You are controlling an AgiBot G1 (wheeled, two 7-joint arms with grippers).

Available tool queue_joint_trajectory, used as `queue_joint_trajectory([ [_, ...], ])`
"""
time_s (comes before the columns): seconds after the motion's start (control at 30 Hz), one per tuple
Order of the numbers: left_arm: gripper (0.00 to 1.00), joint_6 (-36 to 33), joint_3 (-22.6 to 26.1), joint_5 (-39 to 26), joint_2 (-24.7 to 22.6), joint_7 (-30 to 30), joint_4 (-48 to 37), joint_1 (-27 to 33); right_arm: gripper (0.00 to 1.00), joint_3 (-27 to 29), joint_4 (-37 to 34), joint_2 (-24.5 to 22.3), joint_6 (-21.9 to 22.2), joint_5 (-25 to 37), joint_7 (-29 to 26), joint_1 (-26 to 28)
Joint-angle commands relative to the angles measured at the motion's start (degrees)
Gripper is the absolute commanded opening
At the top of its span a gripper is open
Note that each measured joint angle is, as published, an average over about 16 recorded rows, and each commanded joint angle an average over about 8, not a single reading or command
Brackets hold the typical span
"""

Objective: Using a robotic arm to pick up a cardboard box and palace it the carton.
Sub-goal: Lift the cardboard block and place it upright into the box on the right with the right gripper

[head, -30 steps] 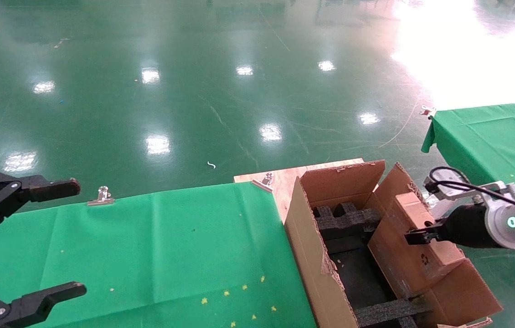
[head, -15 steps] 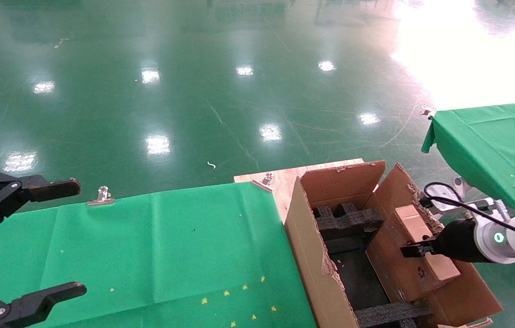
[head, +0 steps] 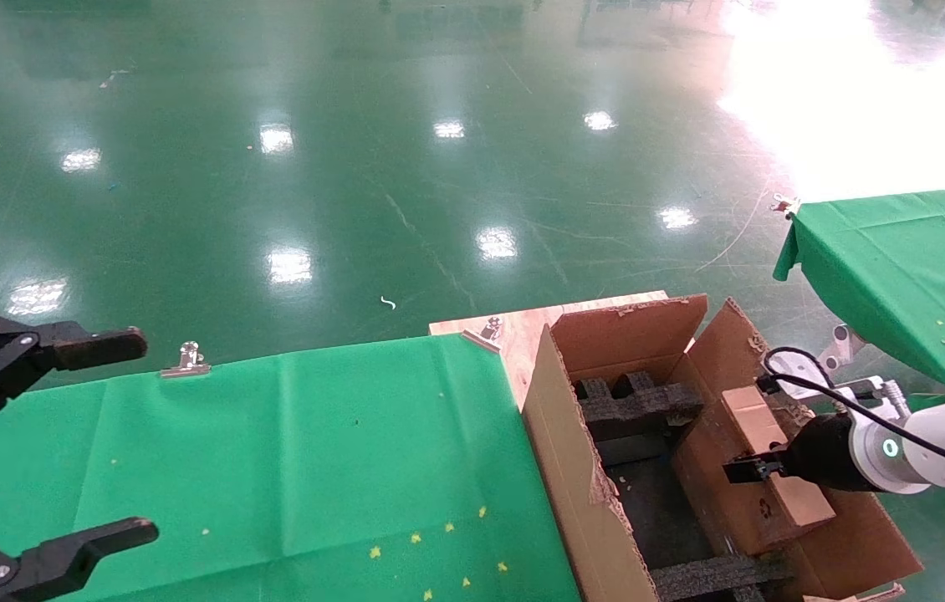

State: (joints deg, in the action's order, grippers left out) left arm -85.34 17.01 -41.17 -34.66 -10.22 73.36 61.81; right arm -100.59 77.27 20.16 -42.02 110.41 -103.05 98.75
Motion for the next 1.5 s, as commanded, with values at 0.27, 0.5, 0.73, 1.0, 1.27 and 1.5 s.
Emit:
queue_joint_trajectory([
  [0.27, 1.00, 0.0, 0.0, 0.0, 0.0, 0.0, 0.0, 0.0, 0.00, 0.2, 0.0, 0.4, 0.3, 2.2, -1.8, 0.2],
  [0.5, 1.00, 0.0, 0.0, 0.0, 0.0, 0.0, 0.0, 0.0, 0.00, -0.8, -0.2, 1.2, 0.6, 2.6, -2.7, -1.7],
  [0.73, 1.00, 0.0, 0.1, 0.0, 0.0, 0.0, 0.0, 0.0, 0.00, -1.7, -0.8, 2.6, 2.1, 3.7, -4.4, -4.1],
  [1.0, 1.00, 0.0, 0.1, 0.1, 0.0, 0.0, 0.0, 0.0, 0.00, -2.6, -2.5, 4.6, 4.2, 5.4, -6.7, -6.9],
  [1.27, 1.00, 0.1, 0.1, 0.1, 0.0, 0.1, 0.0, 0.0, 0.18, -2.9, -4.2, 6.0, 5.5, 5.9, -7.0, -8.2],
  [1.5, 1.00, 0.1, 0.1, 0.1, 0.1, 0.1, 0.0, 0.0, 0.99, -2.9, -4.8, 6.4, 6.1, 5.9, -6.6, -8.5],
])
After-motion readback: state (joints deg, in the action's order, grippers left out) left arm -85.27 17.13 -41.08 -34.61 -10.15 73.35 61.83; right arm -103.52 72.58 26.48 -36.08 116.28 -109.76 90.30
